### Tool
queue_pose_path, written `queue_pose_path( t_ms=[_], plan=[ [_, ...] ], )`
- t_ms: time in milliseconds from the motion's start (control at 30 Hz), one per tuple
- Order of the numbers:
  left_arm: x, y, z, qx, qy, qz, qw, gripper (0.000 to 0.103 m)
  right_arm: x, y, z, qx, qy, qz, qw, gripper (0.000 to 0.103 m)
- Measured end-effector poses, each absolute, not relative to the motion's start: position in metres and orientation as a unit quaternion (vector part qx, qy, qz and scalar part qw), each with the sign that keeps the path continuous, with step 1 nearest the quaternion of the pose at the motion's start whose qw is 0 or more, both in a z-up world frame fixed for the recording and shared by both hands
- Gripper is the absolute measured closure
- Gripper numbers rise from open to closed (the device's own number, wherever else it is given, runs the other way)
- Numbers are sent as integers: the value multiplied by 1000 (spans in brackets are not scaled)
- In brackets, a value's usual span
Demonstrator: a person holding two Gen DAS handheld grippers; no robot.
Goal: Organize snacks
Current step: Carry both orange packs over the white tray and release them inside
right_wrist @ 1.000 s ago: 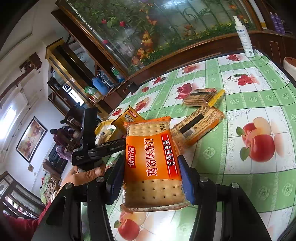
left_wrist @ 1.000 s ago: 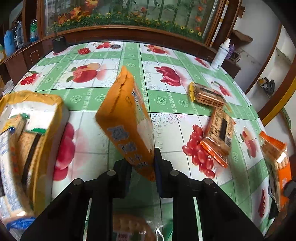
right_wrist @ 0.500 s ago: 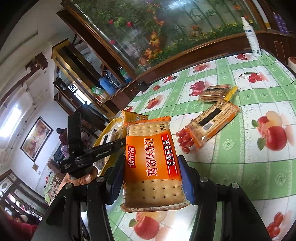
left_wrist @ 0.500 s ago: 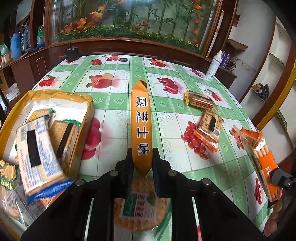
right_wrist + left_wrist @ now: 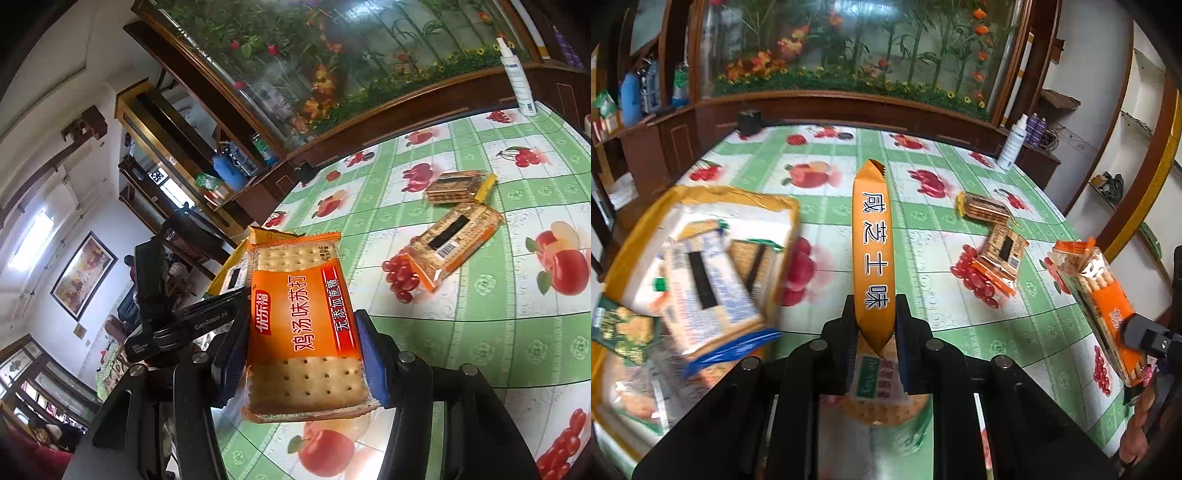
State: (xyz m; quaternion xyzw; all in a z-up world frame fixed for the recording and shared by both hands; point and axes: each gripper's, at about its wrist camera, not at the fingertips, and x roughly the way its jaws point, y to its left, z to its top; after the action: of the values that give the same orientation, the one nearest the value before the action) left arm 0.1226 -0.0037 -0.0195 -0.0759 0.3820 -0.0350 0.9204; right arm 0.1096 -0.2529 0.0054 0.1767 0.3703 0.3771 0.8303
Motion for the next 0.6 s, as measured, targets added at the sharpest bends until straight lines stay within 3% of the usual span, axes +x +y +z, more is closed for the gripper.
queue_pose_path(
  t_ms=[600],
  plan=[
    [66,74,2,-81,334,65,937,88,111,-163,3,159,376,442,799,47]
  ],
)
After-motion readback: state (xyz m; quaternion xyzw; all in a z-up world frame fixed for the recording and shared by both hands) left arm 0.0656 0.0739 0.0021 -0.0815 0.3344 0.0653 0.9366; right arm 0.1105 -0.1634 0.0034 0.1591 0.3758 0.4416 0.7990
